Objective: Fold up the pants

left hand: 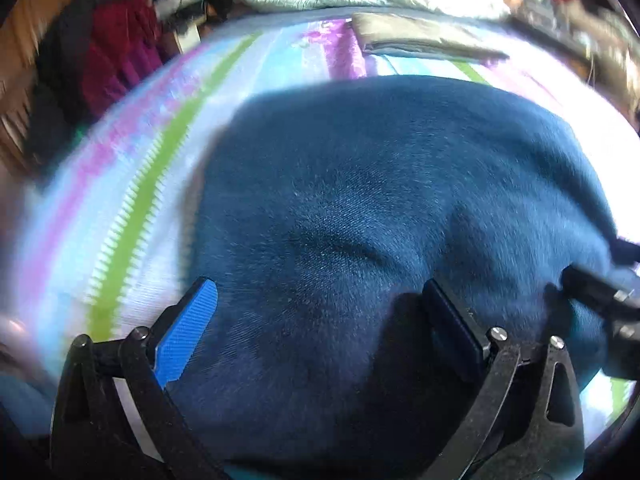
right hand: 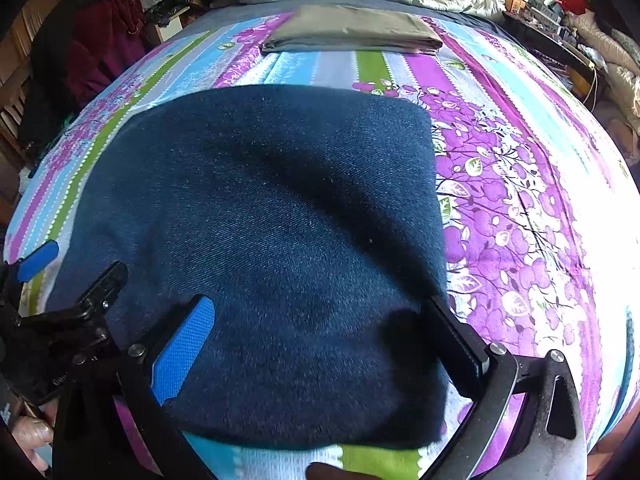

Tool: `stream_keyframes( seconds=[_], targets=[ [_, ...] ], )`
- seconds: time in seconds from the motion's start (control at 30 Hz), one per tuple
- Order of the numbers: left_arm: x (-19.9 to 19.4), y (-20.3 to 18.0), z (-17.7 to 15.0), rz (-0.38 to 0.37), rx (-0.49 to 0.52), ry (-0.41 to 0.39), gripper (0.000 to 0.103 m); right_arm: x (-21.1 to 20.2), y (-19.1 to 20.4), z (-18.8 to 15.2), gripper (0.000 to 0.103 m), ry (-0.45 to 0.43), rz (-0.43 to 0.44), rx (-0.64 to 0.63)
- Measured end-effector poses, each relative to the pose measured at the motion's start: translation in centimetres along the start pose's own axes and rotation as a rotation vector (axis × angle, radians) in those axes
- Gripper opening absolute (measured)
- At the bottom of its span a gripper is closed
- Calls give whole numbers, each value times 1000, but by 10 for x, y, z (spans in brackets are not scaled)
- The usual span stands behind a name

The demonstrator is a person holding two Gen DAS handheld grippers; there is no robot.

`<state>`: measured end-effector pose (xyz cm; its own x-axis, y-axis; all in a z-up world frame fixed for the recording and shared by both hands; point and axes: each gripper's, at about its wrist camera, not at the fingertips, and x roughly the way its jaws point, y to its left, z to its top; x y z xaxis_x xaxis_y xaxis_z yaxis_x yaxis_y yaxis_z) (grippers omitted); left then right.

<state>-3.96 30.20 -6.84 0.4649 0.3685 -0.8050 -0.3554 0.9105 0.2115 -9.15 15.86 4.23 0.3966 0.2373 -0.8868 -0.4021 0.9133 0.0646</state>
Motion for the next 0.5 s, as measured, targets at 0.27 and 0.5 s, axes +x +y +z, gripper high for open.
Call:
stream_keyframes(
  seconds=[0.27,0.5],
  targets=[
    [-78,-4,15,-4,-2,-186,103,-55,-12,-1,103,-116,1,32],
    [-128,1,25,-26,-22,-327,103,-114,-18,-1,103,-312,-24,52]
  ],
)
